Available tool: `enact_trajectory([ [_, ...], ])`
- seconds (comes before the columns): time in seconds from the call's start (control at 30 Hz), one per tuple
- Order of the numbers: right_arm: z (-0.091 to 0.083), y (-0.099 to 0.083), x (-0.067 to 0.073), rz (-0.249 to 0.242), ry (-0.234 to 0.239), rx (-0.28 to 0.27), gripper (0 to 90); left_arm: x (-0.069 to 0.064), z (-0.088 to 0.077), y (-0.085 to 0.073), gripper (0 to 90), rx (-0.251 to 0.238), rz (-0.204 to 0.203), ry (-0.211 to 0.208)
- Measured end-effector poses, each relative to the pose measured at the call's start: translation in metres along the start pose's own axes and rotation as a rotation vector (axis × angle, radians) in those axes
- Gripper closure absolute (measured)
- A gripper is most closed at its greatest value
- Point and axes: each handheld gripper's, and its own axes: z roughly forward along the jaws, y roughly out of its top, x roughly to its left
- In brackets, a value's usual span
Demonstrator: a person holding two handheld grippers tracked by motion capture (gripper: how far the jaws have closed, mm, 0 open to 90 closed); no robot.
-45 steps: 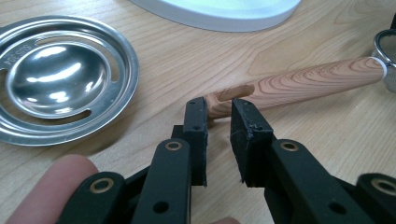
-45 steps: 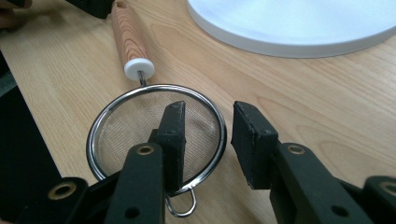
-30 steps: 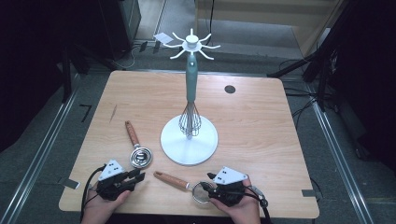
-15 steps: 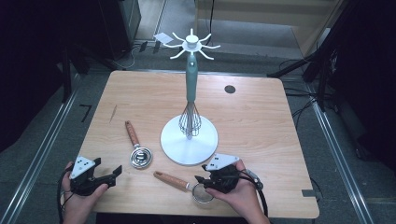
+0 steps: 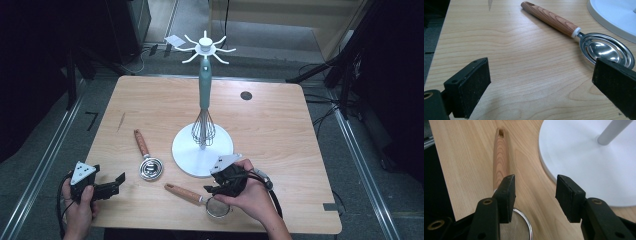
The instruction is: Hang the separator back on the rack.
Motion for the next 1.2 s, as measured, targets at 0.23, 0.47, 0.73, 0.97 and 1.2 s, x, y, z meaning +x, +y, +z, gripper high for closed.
enact_trajectory([
  [0.23, 0.007, 0.016, -0.002, -0.002, 0.028, 0.055, 53.5, -0.001, 0.002, -0.001, 1.9, 0.005, 0.010, -0.015],
  [0.47, 0.019, 0.019, 0.003, 0.008, 0.083, 0.118, 52.2, -0.001, 0.003, -0.001, 1.9, 0.008, 0.006, -0.023],
  [0.73, 0.033, 0.021, 0.012, 0.037, 0.162, 0.171, 57.9, -0.002, 0.003, -0.001, 2.0, 0.009, 0.005, -0.024],
  [0.97, 0.044, 0.022, 0.016, 0.066, 0.190, 0.251, 61.8, 0.000, 0.003, -0.001, 2.0, 0.010, 0.000, -0.026],
  [1.2, 0.050, 0.021, 0.011, 0.100, 0.204, 0.302, 62.9, 0.000, 0.003, -0.001, 1.9, 0.007, -0.007, -0.027],
])
